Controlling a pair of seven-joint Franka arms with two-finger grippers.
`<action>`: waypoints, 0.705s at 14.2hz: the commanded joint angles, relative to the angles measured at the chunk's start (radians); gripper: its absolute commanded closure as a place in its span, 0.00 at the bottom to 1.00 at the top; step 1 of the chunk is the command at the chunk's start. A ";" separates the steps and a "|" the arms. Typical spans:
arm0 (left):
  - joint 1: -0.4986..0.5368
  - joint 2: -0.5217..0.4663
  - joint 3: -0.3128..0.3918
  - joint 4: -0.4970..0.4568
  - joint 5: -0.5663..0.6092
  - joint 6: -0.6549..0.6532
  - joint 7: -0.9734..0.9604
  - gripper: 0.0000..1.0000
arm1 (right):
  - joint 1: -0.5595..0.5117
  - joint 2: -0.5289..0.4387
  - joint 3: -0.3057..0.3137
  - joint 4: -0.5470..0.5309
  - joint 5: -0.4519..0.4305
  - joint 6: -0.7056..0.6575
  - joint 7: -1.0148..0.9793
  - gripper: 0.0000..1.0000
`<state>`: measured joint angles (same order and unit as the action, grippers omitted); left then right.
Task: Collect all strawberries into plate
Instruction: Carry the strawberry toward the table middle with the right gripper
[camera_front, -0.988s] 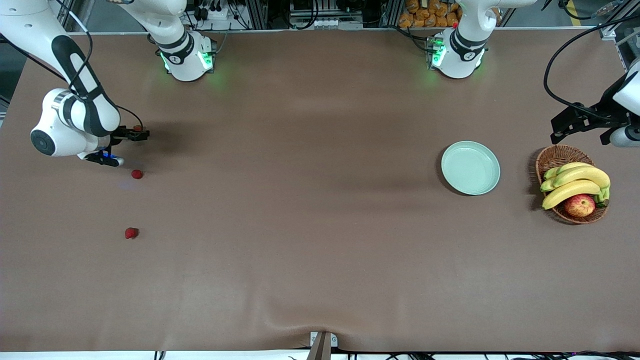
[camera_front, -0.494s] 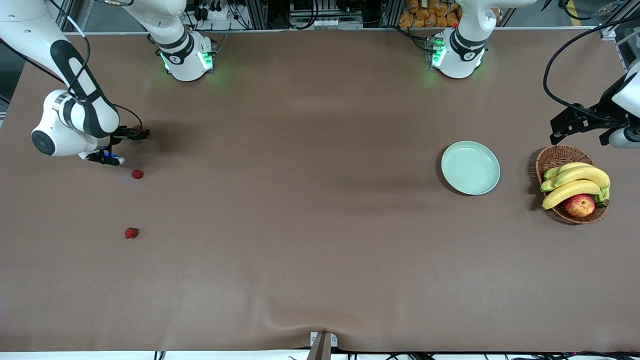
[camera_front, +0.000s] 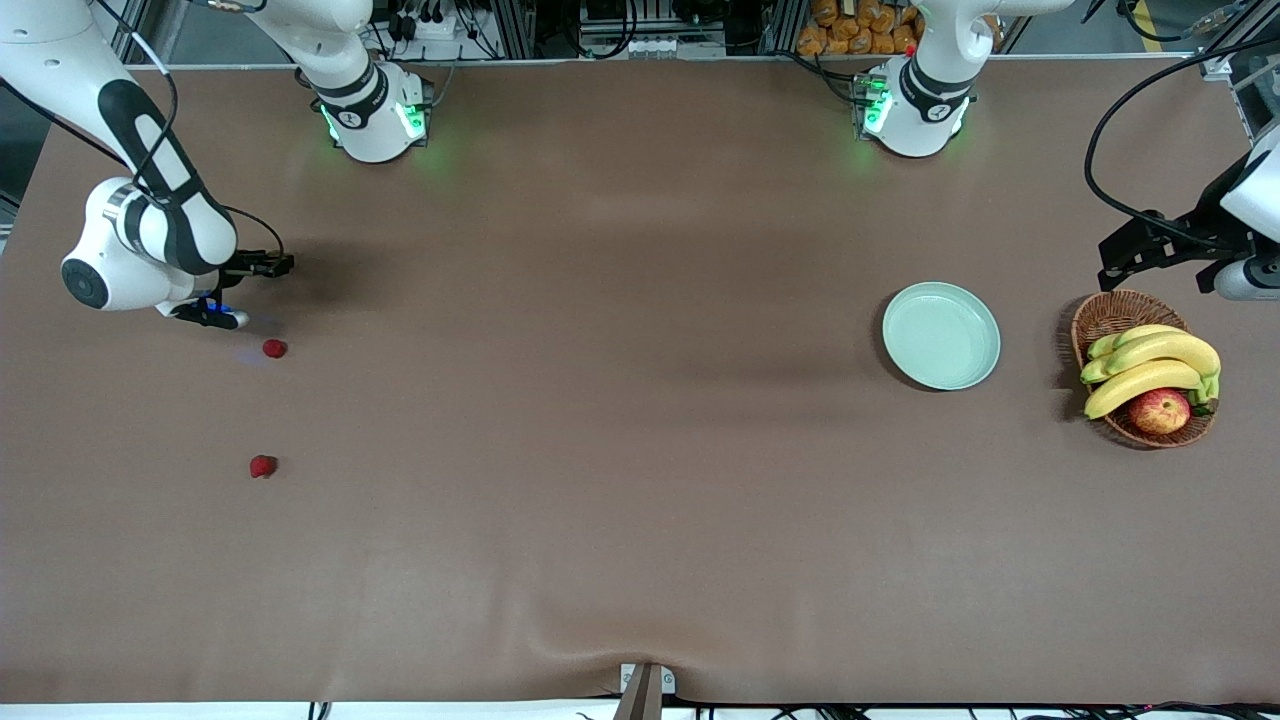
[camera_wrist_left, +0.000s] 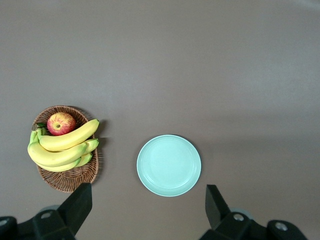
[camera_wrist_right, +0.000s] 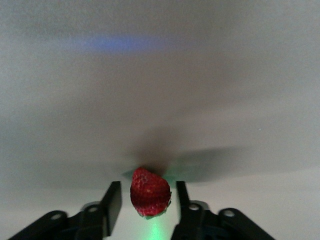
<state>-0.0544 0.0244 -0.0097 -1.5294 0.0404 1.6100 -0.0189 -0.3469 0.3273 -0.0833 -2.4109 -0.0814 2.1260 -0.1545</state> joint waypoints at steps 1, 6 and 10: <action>0.007 0.005 -0.001 0.009 -0.024 -0.012 0.023 0.00 | -0.029 -0.001 0.014 -0.017 -0.021 0.011 -0.014 0.70; 0.007 0.006 -0.001 0.009 -0.024 -0.012 0.023 0.00 | -0.046 -0.027 0.016 -0.007 -0.021 -0.011 -0.019 1.00; 0.007 0.006 0.000 0.009 -0.024 -0.012 0.023 0.00 | -0.015 -0.105 0.037 0.094 -0.015 -0.138 -0.034 1.00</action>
<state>-0.0544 0.0288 -0.0100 -1.5294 0.0404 1.6100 -0.0189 -0.3578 0.2868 -0.0750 -2.3671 -0.0819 2.0722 -0.1746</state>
